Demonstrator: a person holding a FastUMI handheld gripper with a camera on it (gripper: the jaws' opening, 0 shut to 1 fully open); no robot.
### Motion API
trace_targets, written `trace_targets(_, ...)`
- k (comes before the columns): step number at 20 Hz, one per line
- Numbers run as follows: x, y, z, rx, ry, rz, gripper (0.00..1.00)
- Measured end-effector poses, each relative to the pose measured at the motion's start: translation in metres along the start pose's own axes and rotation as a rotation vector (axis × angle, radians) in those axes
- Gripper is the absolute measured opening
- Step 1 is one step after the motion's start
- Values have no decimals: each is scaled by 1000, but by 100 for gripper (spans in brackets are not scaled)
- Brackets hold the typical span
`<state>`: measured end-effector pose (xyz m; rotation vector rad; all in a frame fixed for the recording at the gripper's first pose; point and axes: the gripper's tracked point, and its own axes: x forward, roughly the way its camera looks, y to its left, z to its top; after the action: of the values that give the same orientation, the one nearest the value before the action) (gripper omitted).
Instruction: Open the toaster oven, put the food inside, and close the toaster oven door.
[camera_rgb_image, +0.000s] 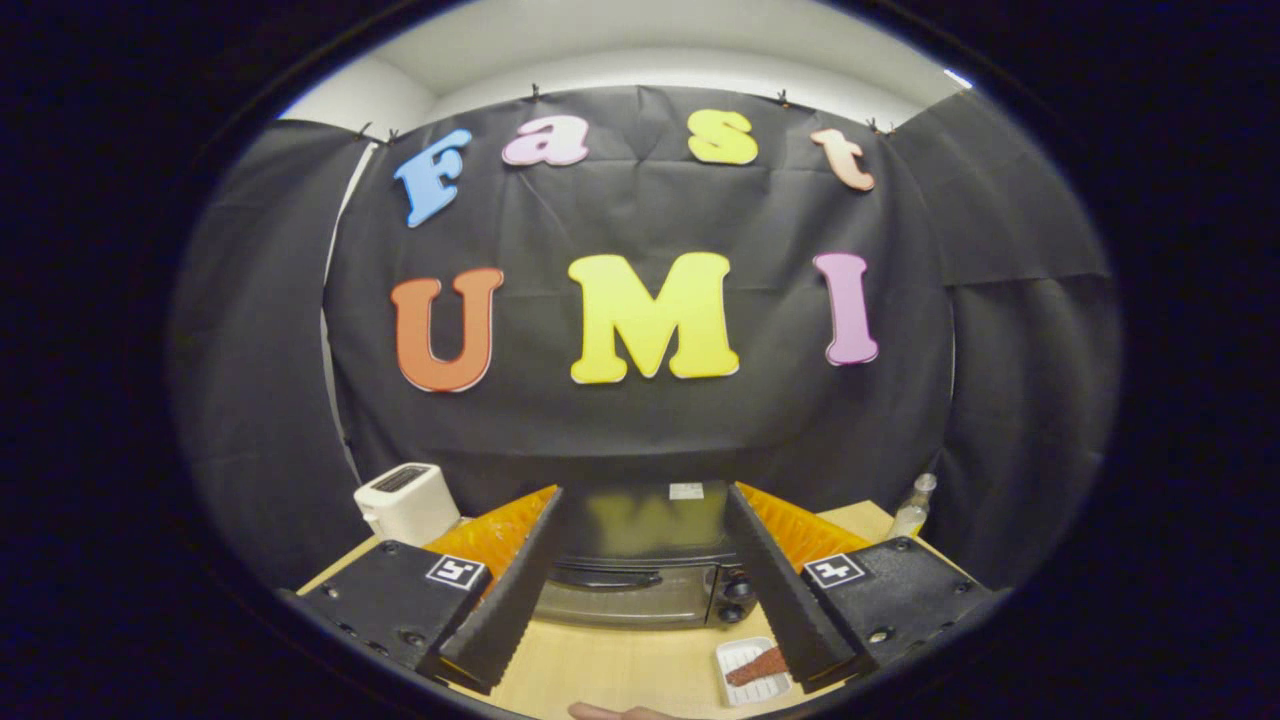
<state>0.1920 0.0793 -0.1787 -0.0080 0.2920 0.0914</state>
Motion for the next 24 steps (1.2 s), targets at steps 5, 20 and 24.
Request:
trace_targets(5,72,23,-53,12,134,-27,100)
trace_targets(20,98,37,-122,-12,245,-80,100)
trace_targets(24,78,38,-128,-4,247,-78,100)
